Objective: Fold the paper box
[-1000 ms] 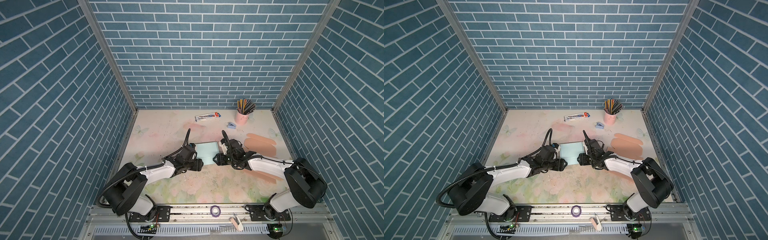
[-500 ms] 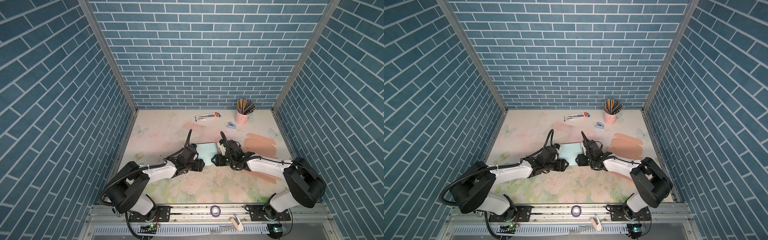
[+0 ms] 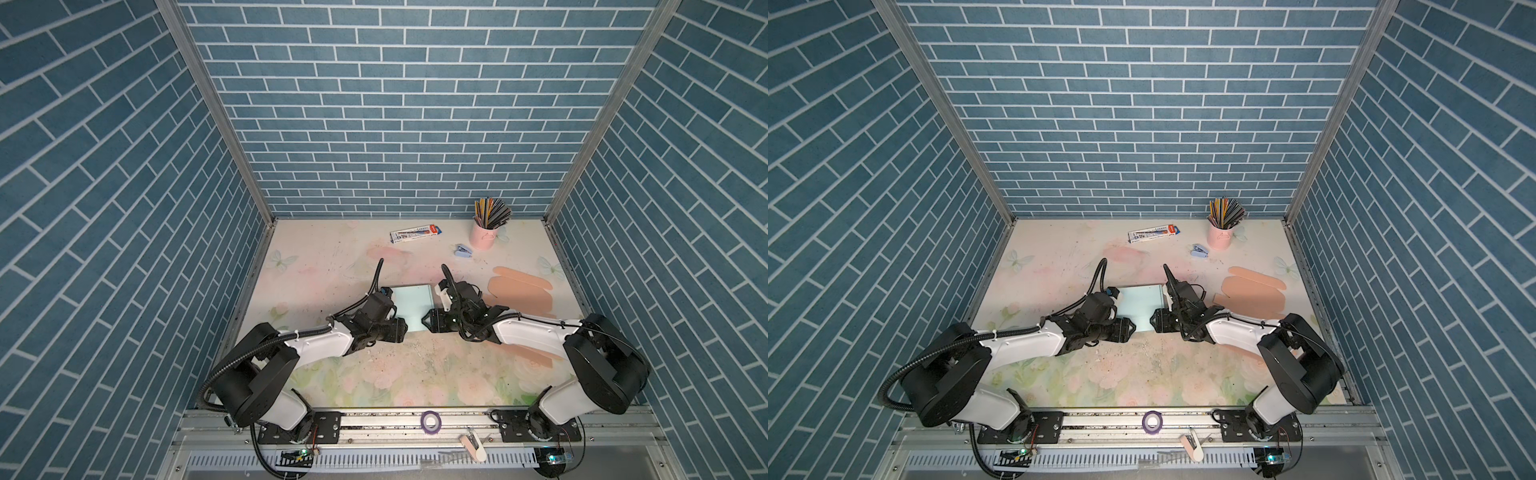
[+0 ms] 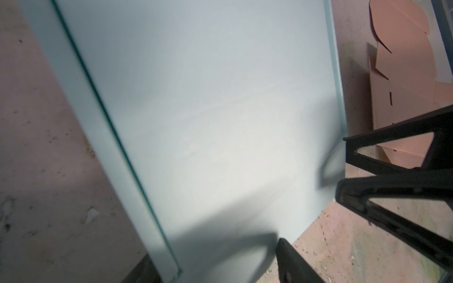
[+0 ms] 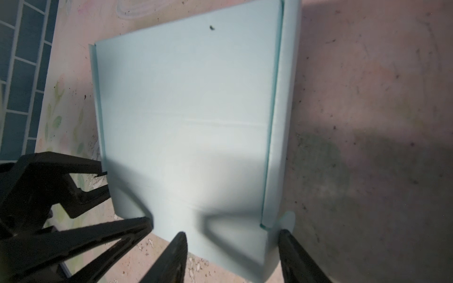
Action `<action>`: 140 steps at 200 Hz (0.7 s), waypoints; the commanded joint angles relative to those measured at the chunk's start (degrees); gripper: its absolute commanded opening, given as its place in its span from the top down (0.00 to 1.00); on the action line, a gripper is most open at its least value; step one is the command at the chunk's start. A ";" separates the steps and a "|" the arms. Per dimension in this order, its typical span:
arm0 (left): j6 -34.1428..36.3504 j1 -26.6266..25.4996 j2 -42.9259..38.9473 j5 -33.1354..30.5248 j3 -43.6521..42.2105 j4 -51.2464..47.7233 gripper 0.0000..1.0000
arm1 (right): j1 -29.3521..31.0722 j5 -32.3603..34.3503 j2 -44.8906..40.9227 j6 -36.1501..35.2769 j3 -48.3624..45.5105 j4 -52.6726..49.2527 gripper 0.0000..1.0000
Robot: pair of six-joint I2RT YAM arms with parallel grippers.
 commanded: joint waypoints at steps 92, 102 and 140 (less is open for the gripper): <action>0.35 0.10 1.19 -0.73 -0.07 2.03 0.35 | 0.37 -0.75 1.63 2.42 -0.38 0.54 0.37; 0.36 0.10 1.14 -0.48 0.04 1.99 0.35 | 0.38 -1.59 1.79 2.38 0.13 0.64 0.37; 0.12 0.09 0.66 0.11 0.40 1.95 0.35 | 0.37 -4.96 0.88 3.86 0.78 2.80 0.37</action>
